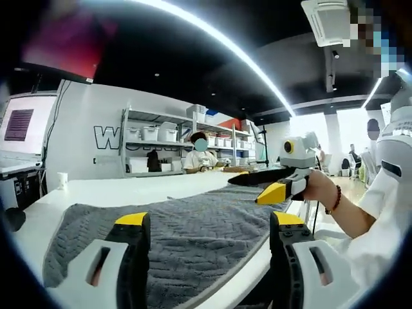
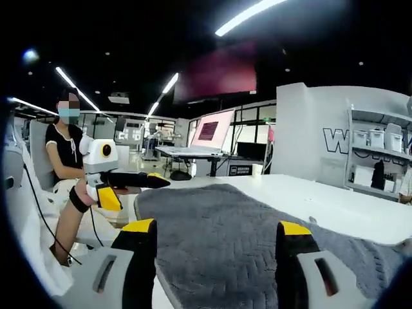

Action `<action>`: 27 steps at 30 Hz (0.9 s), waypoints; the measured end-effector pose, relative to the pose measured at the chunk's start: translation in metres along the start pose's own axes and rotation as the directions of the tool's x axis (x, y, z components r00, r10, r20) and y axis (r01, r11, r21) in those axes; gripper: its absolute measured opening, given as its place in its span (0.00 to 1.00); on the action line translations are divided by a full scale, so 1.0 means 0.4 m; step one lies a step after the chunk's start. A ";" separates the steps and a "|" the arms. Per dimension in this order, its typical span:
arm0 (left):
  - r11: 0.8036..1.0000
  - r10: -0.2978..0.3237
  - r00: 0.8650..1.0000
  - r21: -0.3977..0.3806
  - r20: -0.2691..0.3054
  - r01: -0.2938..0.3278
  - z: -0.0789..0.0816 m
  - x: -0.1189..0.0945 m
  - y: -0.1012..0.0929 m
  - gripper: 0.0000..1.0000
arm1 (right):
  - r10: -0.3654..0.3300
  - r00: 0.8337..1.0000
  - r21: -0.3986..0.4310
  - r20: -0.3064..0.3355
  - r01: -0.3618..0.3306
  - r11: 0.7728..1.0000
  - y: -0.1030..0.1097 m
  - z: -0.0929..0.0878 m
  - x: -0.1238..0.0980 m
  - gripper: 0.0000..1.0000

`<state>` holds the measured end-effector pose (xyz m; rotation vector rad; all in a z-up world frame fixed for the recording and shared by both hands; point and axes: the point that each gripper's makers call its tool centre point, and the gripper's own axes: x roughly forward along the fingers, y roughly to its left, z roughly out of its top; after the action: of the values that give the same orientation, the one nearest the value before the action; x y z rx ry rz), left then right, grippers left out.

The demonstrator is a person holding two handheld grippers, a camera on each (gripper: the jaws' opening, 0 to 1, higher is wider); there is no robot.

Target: Open the folded towel by lifting each exposed corner and separating the folded layers until the towel lies flat within the target outline without major curled edges

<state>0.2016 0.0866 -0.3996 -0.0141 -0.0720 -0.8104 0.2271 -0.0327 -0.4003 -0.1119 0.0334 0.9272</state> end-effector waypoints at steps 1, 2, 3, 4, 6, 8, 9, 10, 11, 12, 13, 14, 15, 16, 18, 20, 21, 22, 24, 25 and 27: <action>1.000 -0.003 1.000 0.000 -0.001 0.003 0.000 0.002 -0.002 0.74 | -0.020 1.000 -0.009 0.004 0.020 1.000 -0.006 -0.001 -0.014 0.73; 1.000 -0.006 1.000 -0.002 -0.004 0.006 -0.001 0.005 -0.005 0.74 | -0.027 1.000 -0.012 0.003 0.027 1.000 -0.008 -0.002 -0.017 0.73; 1.000 -0.012 1.000 -0.002 -0.007 0.012 -0.002 0.009 -0.010 0.74 | -0.037 0.999 -0.018 0.000 0.037 0.999 -0.009 -0.003 -0.028 0.73; 1.000 -0.017 1.000 -0.002 -0.008 0.017 -0.002 0.011 -0.014 0.74 | -0.041 0.999 -0.025 -0.002 0.041 0.999 -0.009 -0.003 -0.035 0.73; 0.999 -0.035 0.999 -0.007 -0.007 0.035 -0.002 0.016 -0.024 0.74 | -0.056 0.998 -0.025 -0.001 0.056 0.998 -0.013 -0.004 -0.058 0.73; 0.999 -0.044 0.999 -0.018 -0.001 0.044 -0.001 0.018 -0.028 0.74 | -0.066 0.998 -0.023 0.009 0.066 0.998 -0.016 -0.003 -0.071 0.73; 0.999 -0.045 0.999 -0.020 -0.001 0.045 0.000 0.020 -0.029 0.74 | -0.070 0.997 -0.020 0.009 0.070 0.997 -0.017 -0.005 -0.077 0.73; 0.999 -0.045 0.999 -0.019 -0.003 0.045 0.000 0.022 -0.030 0.74 | -0.072 0.997 -0.027 0.005 0.073 0.997 -0.017 -0.010 -0.083 0.73; 0.999 -0.045 0.999 -0.018 -0.005 0.044 0.000 0.023 -0.031 0.74 | -0.079 0.997 -0.026 -0.002 0.079 0.997 -0.021 -0.014 -0.089 0.73; 0.999 -0.045 0.999 -0.017 -0.007 0.045 0.001 0.024 -0.032 0.74 | -0.085 0.996 -0.022 0.000 0.085 0.996 -0.024 -0.015 -0.094 0.73; 0.999 -0.046 0.999 -0.017 -0.008 0.046 0.002 0.024 -0.032 0.74 | -0.089 0.996 -0.023 0.005 0.089 0.996 -0.027 -0.015 -0.099 0.73; 0.999 -0.046 0.999 -0.017 -0.007 0.046 0.003 0.025 -0.033 0.74 | -0.089 0.996 -0.021 0.007 0.089 0.996 -0.028 -0.014 -0.100 0.73; 0.999 -0.047 0.999 -0.016 -0.006 0.047 0.006 0.026 -0.035 0.74 | -0.089 0.996 -0.019 0.008 0.089 0.996 -0.028 -0.014 -0.102 0.73; 0.999 -0.048 0.999 -0.015 -0.006 0.048 0.008 0.026 -0.036 0.74 | -0.087 0.996 -0.017 0.011 0.087 0.996 -0.028 -0.014 -0.102 0.73; 0.999 -0.052 0.999 -0.010 -0.006 0.052 0.010 0.027 -0.039 0.74 | -0.087 0.996 -0.012 0.013 0.087 0.996 -0.029 -0.016 -0.103 0.73; 0.998 -0.055 0.998 -0.010 -0.007 0.055 0.011 0.028 -0.042 0.74 | -0.095 0.996 -0.008 0.005 0.095 0.995 -0.033 -0.021 -0.104 0.73; 0.998 -0.056 0.998 -0.010 -0.006 0.056 0.012 0.027 -0.043 0.74 | -0.097 0.995 -0.007 0.003 0.097 0.995 -0.034 -0.022 -0.104 0.73; 0.998 -0.058 0.998 -0.007 -0.004 0.058 0.013 0.027 -0.044 0.74 | -0.098 0.995 -0.010 0.004 0.098 0.995 -0.035 -0.022 -0.104 0.73; 0.998 -0.060 0.998 -0.003 -0.002 0.060 0.014 0.024 -0.046 0.74 | -0.094 0.996 -0.004 0.002 0.094 0.996 -0.032 -0.022 -0.103 0.73; 0.998 -0.059 0.998 -0.004 0.001 0.059 0.014 0.023 -0.044 0.74 | -0.096 0.995 -0.009 0.003 0.096 0.995 -0.032 -0.020 -0.102 0.73; 0.999 -0.053 0.999 -0.008 0.000 0.053 0.013 0.022 -0.039 0.74 | -0.097 0.995 -0.010 0.000 0.097 0.995 -0.032 -0.021 -0.099 0.73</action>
<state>0.1961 0.0698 -0.3941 -0.0197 -0.0687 -0.8642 0.2137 -0.0727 -0.4046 -0.1221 0.0235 0.8300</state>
